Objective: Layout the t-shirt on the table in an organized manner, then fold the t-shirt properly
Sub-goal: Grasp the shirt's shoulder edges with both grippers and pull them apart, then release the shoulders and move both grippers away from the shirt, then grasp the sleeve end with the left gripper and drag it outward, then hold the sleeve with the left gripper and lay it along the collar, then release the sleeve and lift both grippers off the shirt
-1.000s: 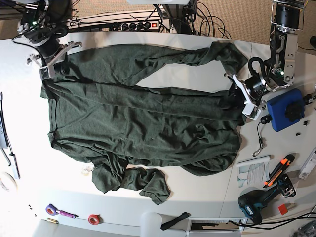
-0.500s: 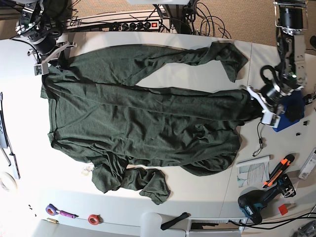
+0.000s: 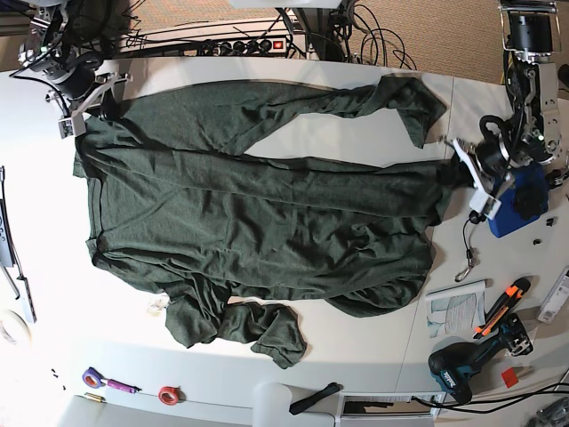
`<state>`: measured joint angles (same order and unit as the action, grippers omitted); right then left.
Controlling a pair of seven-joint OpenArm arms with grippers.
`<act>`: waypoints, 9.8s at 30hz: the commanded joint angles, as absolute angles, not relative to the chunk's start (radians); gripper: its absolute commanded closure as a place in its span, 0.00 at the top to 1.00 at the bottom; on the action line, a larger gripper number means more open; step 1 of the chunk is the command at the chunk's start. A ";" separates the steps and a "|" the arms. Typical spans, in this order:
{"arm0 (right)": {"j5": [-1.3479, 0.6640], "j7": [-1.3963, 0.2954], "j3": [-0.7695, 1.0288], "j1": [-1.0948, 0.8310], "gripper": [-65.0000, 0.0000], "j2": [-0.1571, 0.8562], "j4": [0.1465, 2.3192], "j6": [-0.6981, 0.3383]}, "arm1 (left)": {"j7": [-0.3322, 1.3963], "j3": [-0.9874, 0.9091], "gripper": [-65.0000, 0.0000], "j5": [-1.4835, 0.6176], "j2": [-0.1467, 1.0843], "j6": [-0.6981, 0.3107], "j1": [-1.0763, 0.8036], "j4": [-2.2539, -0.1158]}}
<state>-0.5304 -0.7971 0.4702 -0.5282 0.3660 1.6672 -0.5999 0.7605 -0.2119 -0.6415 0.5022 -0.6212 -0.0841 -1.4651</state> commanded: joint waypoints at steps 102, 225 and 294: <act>-1.001 -1.262 0.904 -0.411 0.46 0.047 1.529 -0.537 | 1.153 -0.675 0.30 -1.339 0.782 -0.698 -0.039 -1.480; -1.115 -1.396 1.099 -0.635 0.00 0.083 2.035 -0.655 | 1.396 -0.705 0.00 -1.484 0.549 -0.698 -0.519 -1.729; -0.608 -1.140 0.714 -0.360 0.00 0.083 2.035 -0.563 | 1.089 -0.362 0.00 -1.151 0.540 -0.698 -0.166 -1.765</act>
<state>-0.5991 -1.1683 0.7082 -0.3607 0.0685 2.0201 -0.5640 1.1126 -0.3546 -1.1328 0.5217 -0.6968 -0.1764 -1.7527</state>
